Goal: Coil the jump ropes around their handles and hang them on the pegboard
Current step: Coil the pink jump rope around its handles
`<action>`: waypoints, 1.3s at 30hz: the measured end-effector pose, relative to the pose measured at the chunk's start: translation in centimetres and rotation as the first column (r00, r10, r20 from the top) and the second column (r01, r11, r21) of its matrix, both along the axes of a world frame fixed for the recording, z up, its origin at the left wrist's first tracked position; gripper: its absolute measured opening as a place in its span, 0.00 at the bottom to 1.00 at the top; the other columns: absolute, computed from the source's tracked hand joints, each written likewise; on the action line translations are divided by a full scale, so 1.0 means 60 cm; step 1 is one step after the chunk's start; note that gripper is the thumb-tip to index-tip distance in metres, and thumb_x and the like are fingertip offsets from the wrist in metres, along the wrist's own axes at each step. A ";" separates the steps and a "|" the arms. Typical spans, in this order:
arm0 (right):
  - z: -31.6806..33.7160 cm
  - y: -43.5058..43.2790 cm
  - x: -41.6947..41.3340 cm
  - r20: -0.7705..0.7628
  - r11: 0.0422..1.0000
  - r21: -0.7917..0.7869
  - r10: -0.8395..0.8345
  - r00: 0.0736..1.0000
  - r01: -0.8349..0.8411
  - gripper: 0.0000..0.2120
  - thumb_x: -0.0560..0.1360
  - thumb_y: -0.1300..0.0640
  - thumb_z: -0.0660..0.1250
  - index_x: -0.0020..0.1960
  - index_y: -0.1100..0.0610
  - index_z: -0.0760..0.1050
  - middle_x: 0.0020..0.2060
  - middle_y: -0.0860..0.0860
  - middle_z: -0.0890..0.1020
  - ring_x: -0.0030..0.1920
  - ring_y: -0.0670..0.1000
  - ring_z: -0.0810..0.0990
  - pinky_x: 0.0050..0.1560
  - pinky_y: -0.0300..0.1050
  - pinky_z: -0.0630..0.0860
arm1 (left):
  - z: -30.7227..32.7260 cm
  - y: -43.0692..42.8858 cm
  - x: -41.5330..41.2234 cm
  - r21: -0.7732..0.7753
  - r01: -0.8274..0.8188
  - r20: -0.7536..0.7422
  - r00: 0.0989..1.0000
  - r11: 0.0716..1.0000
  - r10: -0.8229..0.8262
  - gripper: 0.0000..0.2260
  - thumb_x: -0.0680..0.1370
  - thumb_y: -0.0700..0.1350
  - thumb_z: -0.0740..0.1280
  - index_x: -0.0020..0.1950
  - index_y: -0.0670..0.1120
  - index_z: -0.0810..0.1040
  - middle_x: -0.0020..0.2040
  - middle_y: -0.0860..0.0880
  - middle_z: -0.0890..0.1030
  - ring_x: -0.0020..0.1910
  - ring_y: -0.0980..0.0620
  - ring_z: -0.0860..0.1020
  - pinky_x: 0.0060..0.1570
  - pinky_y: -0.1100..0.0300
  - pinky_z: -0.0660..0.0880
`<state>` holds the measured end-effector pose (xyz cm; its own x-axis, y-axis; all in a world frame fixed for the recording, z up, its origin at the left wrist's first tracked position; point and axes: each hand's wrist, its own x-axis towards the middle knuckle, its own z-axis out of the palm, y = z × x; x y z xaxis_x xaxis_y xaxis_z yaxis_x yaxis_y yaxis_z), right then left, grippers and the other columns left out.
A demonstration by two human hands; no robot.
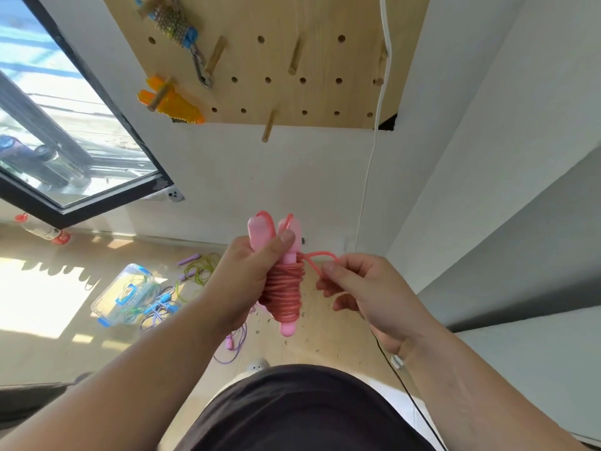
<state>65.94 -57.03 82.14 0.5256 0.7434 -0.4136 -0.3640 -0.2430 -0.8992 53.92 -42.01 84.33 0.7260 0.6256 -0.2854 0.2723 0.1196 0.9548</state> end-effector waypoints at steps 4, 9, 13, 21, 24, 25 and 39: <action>0.008 0.022 -0.013 -0.026 0.971 0.134 -0.197 0.980 0.198 0.12 0.82 0.60 0.64 0.42 0.58 0.82 0.43 0.53 0.86 0.46 0.49 0.83 0.45 0.43 0.78 | -0.008 0.009 -0.010 0.006 0.077 -0.052 0.996 0.997 -0.077 0.27 0.72 0.69 0.70 0.42 0.43 0.84 0.44 0.36 0.85 0.44 0.36 0.84 0.53 0.39 0.80; 0.017 0.070 -0.040 -0.130 0.909 0.147 -0.374 0.918 0.391 0.14 0.84 0.58 0.61 0.42 0.57 0.78 0.33 0.51 0.78 0.36 0.48 0.77 0.38 0.43 0.74 | -0.008 0.024 -0.004 -0.176 0.101 -0.082 0.990 0.979 -0.117 0.27 0.69 0.65 0.66 0.49 0.42 0.82 0.39 0.46 0.85 0.40 0.50 0.83 0.51 0.48 0.79; 0.006 0.104 -0.054 -0.268 0.880 0.226 -0.357 0.895 0.418 0.14 0.84 0.55 0.59 0.43 0.56 0.78 0.29 0.51 0.67 0.34 0.50 0.66 0.43 0.47 0.65 | -0.016 0.056 -0.020 -0.280 0.163 -0.068 0.980 0.946 -0.189 0.25 0.72 0.61 0.66 0.54 0.42 0.80 0.44 0.43 0.85 0.46 0.44 0.82 0.58 0.38 0.78; 0.022 0.167 -0.095 0.689 0.986 -0.097 0.165 0.705 -0.136 0.08 0.81 0.51 0.66 0.45 0.49 0.81 0.36 0.42 0.80 0.40 0.45 0.77 0.43 0.40 0.71 | -0.041 0.139 -0.068 -0.650 0.007 -0.057 0.997 0.760 -0.058 0.23 0.78 0.56 0.69 0.61 0.38 0.80 0.48 0.37 0.82 0.39 0.39 0.81 0.49 0.39 0.80; 0.020 0.200 -0.112 0.850 0.943 -0.276 0.331 0.411 -0.187 0.11 0.80 0.44 0.62 0.46 0.46 0.81 0.35 0.44 0.78 0.41 0.45 0.72 0.41 0.44 0.69 | -0.051 0.173 -0.080 -0.732 -0.024 -0.055 0.998 0.681 -0.024 0.19 0.80 0.56 0.68 0.59 0.41 0.81 0.45 0.40 0.82 0.36 0.42 0.82 0.43 0.43 0.81; 0.024 0.212 -0.119 0.882 0.927 -0.304 0.360 0.305 -0.218 0.12 0.80 0.45 0.61 0.46 0.47 0.81 0.34 0.44 0.77 0.40 0.46 0.70 0.41 0.44 0.68 | -0.053 0.185 -0.085 -0.736 -0.042 -0.063 0.998 0.675 -0.007 0.17 0.80 0.55 0.68 0.57 0.41 0.80 0.41 0.42 0.81 0.33 0.44 0.81 0.38 0.47 0.80; 0.074 0.308 -0.152 0.717 0.991 -0.115 0.129 0.685 -0.066 0.05 0.73 0.58 0.77 0.40 0.54 0.83 0.32 0.46 0.85 0.36 0.51 0.84 0.41 0.53 0.79 | -0.040 0.307 -0.146 -0.078 0.436 -0.043 0.897 0.897 -0.439 0.20 0.68 0.58 0.70 0.47 0.43 0.73 0.39 0.44 0.77 0.37 0.46 0.78 0.39 0.42 0.77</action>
